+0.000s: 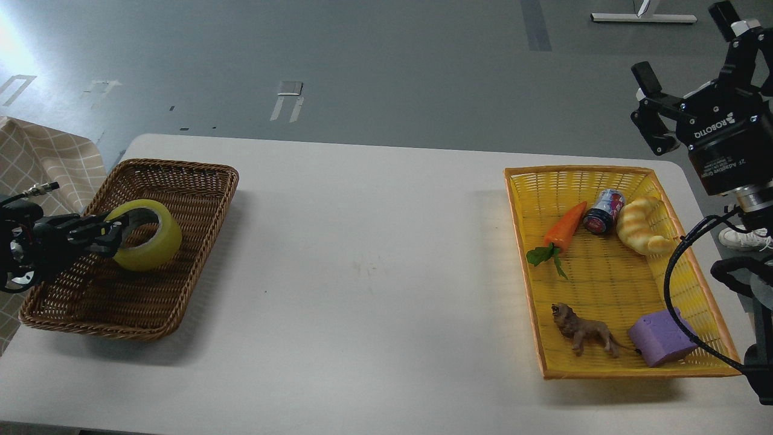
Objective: Place and transfer tape with both arms
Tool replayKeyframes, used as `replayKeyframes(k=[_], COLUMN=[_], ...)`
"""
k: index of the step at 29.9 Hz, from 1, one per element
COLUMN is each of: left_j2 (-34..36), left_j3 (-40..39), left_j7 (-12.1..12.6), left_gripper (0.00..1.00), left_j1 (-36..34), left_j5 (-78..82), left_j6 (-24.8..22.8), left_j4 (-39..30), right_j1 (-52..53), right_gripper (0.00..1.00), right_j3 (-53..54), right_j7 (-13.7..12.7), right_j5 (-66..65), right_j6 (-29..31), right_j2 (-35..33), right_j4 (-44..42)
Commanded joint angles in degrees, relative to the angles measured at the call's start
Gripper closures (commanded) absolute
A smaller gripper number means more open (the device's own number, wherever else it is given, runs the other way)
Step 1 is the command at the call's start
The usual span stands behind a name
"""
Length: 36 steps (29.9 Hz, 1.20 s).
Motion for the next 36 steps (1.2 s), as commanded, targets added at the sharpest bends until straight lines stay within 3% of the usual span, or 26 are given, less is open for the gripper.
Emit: replayKeyframes(k=[1, 15, 18, 19, 23, 29, 34, 36], left_j2=[-0.03, 0.14, 0.14, 0.05, -0.82, -8.02, -11.1, -13.38], left_j3=[-0.07, -0.86, -1.04, -1.21, -1.3, -1.3, -1.39, -1.47], left_j7=[-2.16, -2.16, -2.16, -2.16, -2.16, -2.16, -2.16, -0.88], left_gripper=[0.33, 0.03, 0.03, 0.02, 0.02, 0.02, 0.02, 0.02], left_j1=[-0.05, -0.67, -0.67, -0.75, -4.0, -11.29, -13.23, -14.55], left_j5=[-0.07, -8.66, -10.0, -18.79, -29.5, -41.27, -52.26, -57.09], left_j6=[-0.01, -0.01, 0.08, 0.08, 0.08, -0.09, -0.36, -0.45], left_j4=[0.2, 2.14, 2.14, 2.05, 1.17, 0.73, -5.15, -8.66], right_j1=[-0.22, -0.13, -0.04, -0.04, 0.4, 0.4, 0.49, 0.58], right_gripper=[0.0, 0.0, 0.0, 0.0, 0.0, 0.0, 0.0, 0.0], right_j3=[0.0, 0.09, 0.09, 0.09, 0.09, 0.0, 0.0, 0.0], right_j7=[0.0, 0.0, 0.0, 0.0, 0.0, 0.0, 0.0, 0.0], right_j5=[0.0, 0.0, 0.0, 0.0, 0.0, 0.0, -0.09, -0.61], right_j6=[0.0, 0.0, 0.0, 0.0, 0.0, 0.0, 0.0, 0.0], right_j2=[-0.02, -0.11, -0.11, -0.11, -0.19, -0.19, -0.28, -0.28], right_j4=[0.13, 0.13, 0.13, 0.13, 0.13, 0.05, 0.05, -0.04])
